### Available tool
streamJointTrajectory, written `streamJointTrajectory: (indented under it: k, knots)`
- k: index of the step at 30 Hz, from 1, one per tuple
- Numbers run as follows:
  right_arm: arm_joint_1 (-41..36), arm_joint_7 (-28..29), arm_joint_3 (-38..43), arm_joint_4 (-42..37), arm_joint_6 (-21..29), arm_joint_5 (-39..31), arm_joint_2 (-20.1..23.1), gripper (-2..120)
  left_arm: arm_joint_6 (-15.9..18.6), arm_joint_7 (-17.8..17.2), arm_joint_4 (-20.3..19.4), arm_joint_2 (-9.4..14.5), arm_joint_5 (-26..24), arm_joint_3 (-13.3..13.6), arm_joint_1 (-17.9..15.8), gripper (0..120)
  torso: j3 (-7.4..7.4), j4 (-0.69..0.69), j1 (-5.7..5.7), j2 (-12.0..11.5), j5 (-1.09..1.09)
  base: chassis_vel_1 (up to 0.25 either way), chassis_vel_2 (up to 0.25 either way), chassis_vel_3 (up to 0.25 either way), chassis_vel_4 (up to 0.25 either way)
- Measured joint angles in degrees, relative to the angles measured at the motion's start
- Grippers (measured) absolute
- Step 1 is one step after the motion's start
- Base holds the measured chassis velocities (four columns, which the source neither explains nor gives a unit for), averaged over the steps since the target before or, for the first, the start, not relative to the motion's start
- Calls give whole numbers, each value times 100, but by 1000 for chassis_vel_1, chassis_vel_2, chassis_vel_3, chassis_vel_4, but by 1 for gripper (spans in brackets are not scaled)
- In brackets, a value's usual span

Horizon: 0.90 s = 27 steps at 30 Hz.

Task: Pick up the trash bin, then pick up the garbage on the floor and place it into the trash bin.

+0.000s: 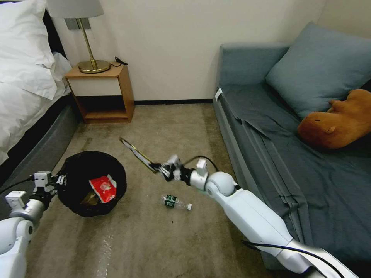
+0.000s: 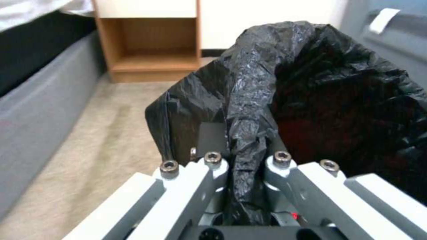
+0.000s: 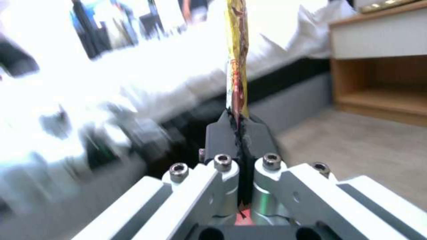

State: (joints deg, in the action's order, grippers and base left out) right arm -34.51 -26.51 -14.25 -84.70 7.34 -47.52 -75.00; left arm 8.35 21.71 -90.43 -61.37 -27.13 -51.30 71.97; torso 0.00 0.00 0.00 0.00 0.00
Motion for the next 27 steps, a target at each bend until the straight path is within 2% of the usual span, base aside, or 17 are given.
streamJointTrajectory:
  k: [2,5,10,16,18,22,26,27]
  knots:
    - [20,224,-135,-108,60,-507,-154,0,63,0,-96,-71,-52,84,-66,4,0,-2,0,1,0,0,0,0,0]
    - [15,407,-244,-45,24,-725,-329,0,117,-19,-202,-131,-94,154,-90,4,0,-1,0,1,0,0,0,0,0]
    - [-65,512,-316,246,-130,-708,-586,0,133,-30,-314,-204,-93,198,-70,4,0,-1,0,1,0,0,0,0,0]
    - [-233,551,-440,640,-344,-259,-830,0,132,-36,-410,-276,-90,168,36,4,0,0,0,1,0,0,0,0,0]
    - [-355,547,-521,872,-503,190,-949,0,124,-36,-413,-284,-90,140,73,4,0,0,0,0,0,0,0,0,0]
    - [-475,573,-602,950,-551,514,-973,0,100,-36,-381,-274,-91,111,79,4,0,0,0,1,0,0,0,0,0]
    - [-603,618,-740,753,-472,849,-822,16,92,-33,-332,-234,-145,61,25,4,0,0,0,0,0,0,0,0,0]
    - [-603,618,-740,753,-472,849,-822,16,92,-33,-332,-234,-145,61,25,4,0,0,0,0,0,0,0,0,0]
